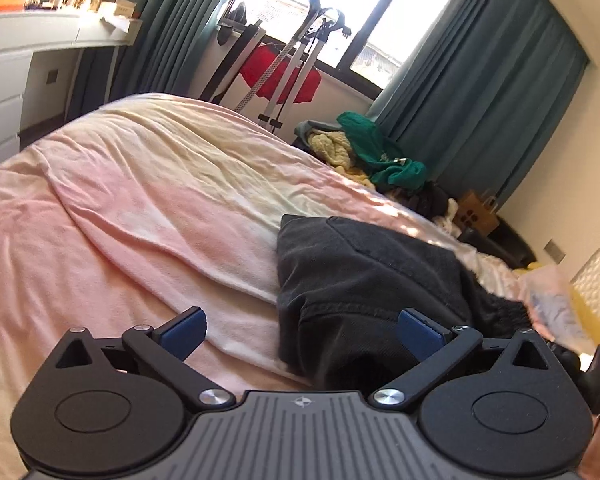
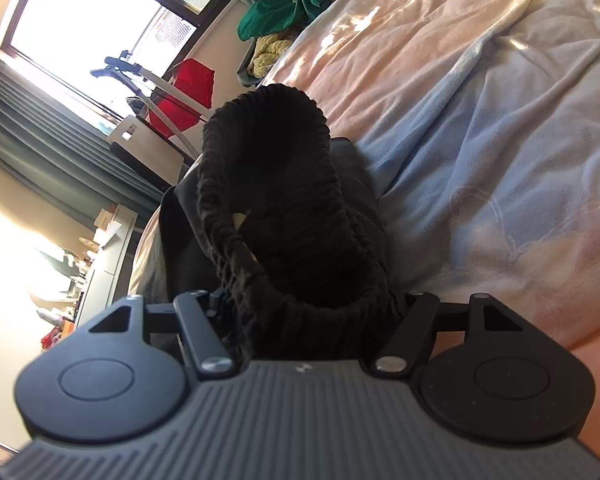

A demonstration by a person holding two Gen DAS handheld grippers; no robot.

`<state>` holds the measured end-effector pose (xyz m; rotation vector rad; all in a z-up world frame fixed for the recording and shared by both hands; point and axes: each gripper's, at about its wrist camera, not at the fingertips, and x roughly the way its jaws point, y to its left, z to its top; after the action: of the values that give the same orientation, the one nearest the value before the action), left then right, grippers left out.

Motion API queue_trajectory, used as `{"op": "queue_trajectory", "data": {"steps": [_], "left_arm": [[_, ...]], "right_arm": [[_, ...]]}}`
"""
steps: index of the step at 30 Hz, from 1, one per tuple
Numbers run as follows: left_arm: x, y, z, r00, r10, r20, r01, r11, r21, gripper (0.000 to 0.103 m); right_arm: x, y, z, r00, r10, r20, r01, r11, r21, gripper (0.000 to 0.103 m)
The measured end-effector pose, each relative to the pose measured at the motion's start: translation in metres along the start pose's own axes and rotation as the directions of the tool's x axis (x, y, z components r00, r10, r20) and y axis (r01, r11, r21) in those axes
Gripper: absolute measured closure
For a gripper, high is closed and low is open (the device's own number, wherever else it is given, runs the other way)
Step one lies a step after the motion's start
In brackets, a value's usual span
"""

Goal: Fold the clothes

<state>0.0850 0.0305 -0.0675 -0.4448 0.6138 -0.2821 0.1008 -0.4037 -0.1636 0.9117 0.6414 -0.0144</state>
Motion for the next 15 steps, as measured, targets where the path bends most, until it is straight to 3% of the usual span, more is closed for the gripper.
{"op": "queue_trajectory", "data": {"steps": [5, 9, 12, 15], "left_arm": [[0.045, 0.011, 0.023, 0.991, -0.068, -0.116, 0.048, 0.984, -0.17, 0.0], [0.094, 0.017, 0.036, 0.965, -0.13, -0.228, 0.064, 0.959, -0.277, 0.001], [0.125, 0.01, 0.038, 0.951, -0.104, -0.291, 0.022, 0.962, -0.271, 0.001], [0.143, 0.001, 0.039, 0.94, -0.115, -0.322, 0.03, 0.966, -0.258, 0.002]], "right_arm": [[0.0, 0.001, 0.0, 1.0, 0.0, 0.001, 0.0, 1.0, 0.003, 0.034], [0.0, 0.001, 0.0, 1.0, 0.005, 0.002, -0.005, 1.0, 0.004, 0.034], [0.0, 0.0, 0.001, 1.0, 0.009, 0.0, -0.009, 1.0, 0.012, 0.034], [-0.001, -0.001, 0.001, 1.0, 0.014, 0.0, -0.014, 1.0, 0.017, 0.034]]}}
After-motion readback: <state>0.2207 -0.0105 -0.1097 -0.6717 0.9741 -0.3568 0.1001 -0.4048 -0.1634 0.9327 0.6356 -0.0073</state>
